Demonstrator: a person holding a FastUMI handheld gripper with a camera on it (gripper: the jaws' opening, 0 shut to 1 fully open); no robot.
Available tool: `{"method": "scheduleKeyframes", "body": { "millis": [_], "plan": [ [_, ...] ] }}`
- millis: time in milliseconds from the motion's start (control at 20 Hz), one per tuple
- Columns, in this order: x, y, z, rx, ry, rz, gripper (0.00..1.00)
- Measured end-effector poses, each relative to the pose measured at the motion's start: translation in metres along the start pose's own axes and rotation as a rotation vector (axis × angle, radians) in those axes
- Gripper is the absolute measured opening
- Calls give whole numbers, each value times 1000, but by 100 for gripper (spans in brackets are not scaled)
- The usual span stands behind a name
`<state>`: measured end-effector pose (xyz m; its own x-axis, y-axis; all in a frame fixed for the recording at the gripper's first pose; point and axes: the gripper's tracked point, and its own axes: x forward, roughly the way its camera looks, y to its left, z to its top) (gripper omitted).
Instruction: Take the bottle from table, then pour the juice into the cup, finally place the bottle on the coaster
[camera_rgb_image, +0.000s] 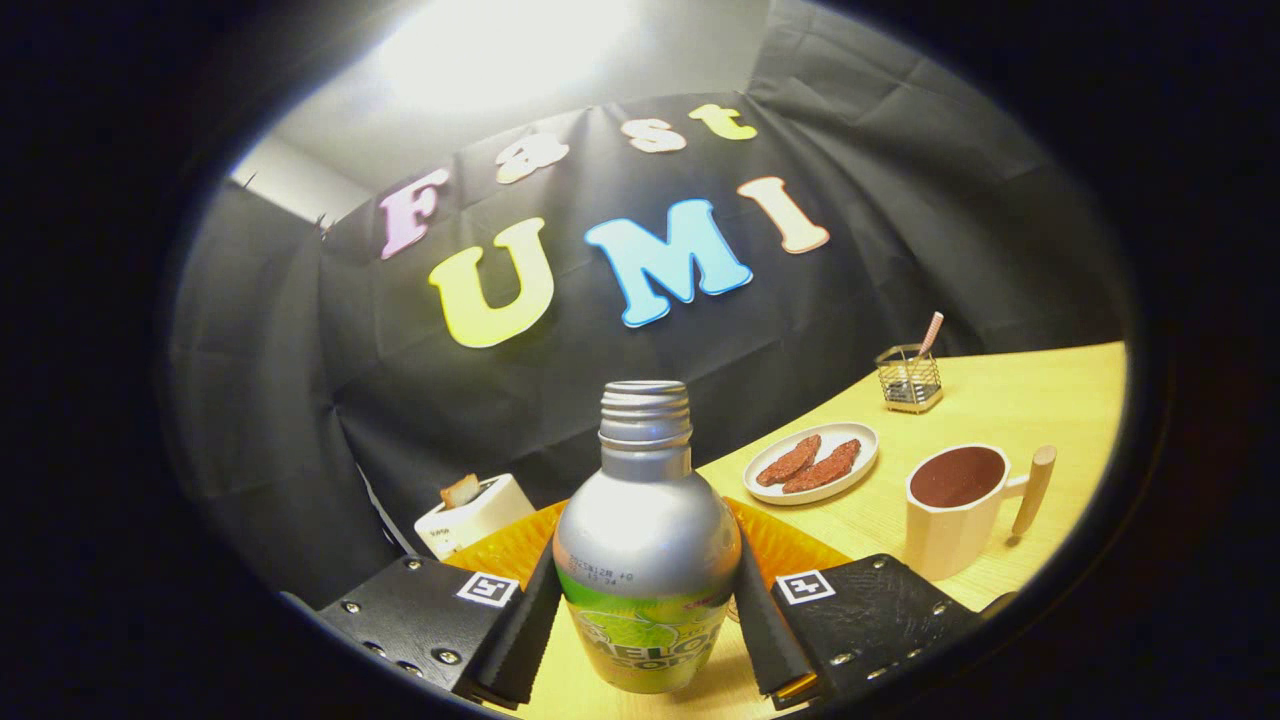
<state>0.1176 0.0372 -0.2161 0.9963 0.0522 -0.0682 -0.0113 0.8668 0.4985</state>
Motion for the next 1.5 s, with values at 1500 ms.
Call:
{"method": "scheduleKeyframes", "body": {
  "millis": [1500],
  "plan": [
    [31, -50, 21, 1042, -80, 65, 78]
  ]
}}
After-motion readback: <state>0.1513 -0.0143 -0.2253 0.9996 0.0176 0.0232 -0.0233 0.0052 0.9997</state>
